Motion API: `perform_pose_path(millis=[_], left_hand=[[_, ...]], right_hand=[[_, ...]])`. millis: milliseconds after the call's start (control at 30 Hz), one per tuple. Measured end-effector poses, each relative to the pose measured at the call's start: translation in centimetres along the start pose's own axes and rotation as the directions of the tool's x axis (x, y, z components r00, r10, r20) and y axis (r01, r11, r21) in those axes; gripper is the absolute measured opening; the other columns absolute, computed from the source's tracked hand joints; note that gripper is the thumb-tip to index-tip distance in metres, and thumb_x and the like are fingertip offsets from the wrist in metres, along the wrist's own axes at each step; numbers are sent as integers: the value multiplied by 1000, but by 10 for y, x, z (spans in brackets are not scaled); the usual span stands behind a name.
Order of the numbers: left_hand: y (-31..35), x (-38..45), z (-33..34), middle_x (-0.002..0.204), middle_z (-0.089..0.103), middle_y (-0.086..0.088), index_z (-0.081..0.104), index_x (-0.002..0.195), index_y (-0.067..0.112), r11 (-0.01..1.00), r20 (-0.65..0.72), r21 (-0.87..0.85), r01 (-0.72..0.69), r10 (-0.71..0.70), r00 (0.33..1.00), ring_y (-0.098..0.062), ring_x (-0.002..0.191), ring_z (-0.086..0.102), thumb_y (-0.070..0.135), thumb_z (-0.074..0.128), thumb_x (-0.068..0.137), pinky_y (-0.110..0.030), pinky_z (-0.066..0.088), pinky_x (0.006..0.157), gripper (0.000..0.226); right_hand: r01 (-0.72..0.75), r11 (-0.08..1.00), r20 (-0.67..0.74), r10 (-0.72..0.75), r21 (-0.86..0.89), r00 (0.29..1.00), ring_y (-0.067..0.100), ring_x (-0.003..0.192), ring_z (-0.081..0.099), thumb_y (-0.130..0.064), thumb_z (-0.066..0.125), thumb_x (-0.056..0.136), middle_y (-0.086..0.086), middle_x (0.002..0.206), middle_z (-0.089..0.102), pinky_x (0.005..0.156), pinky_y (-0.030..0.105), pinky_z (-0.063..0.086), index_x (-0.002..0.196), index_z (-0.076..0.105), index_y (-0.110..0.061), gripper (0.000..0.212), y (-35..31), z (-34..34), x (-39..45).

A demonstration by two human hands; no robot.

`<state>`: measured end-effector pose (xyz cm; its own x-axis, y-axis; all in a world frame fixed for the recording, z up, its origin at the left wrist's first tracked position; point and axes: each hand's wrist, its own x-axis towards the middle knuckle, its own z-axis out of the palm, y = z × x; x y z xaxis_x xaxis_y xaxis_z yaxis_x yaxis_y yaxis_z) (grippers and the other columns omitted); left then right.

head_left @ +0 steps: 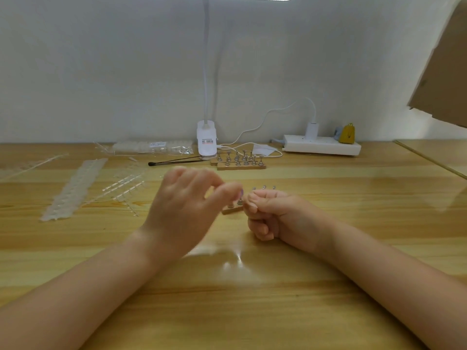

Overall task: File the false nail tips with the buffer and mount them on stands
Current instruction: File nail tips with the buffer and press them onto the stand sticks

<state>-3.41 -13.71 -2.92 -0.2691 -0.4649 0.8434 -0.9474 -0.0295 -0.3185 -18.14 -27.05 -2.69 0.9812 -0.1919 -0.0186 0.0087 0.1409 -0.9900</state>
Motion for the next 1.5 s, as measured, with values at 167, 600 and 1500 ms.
perform_pose_path(millis=[167, 600, 1500], left_hand=[[13, 4, -2, 84, 68, 2, 59, 108, 29, 988, -74, -71, -134, 129, 989, -15, 71, 51, 11, 68, 87, -35, 42, 76, 29], [8, 4, -3, 85, 68, 0, 71, 104, 27, 996, 27, 37, -78, 77, 997, -17, 74, 48, 10, 71, 84, -34, 38, 77, 26], [14, 2, 0, 89, 68, 0, 71, 107, 28, 993, 15, 19, -114, 114, 993, -16, 68, 54, 8, 68, 86, -33, 39, 77, 29]], right_hand=[[23, 1000, -5, -23, 13, 1000, 9, 49, 39, -20, 53, 87, -4, 57, 42, 47, 21, 26, 72, 52, -14, 15, 1, 2, -1], [17, 1000, -24, -17, 5, 1000, 9, 51, 39, -19, 51, 91, -2, 64, 38, 44, 18, 25, 76, 54, -14, 16, 1, 1, 0], [28, 1000, -33, -29, -10, 999, 9, 51, 39, -22, 53, 91, -1, 63, 39, 44, 18, 26, 77, 60, -16, 17, 0, 1, 0]])
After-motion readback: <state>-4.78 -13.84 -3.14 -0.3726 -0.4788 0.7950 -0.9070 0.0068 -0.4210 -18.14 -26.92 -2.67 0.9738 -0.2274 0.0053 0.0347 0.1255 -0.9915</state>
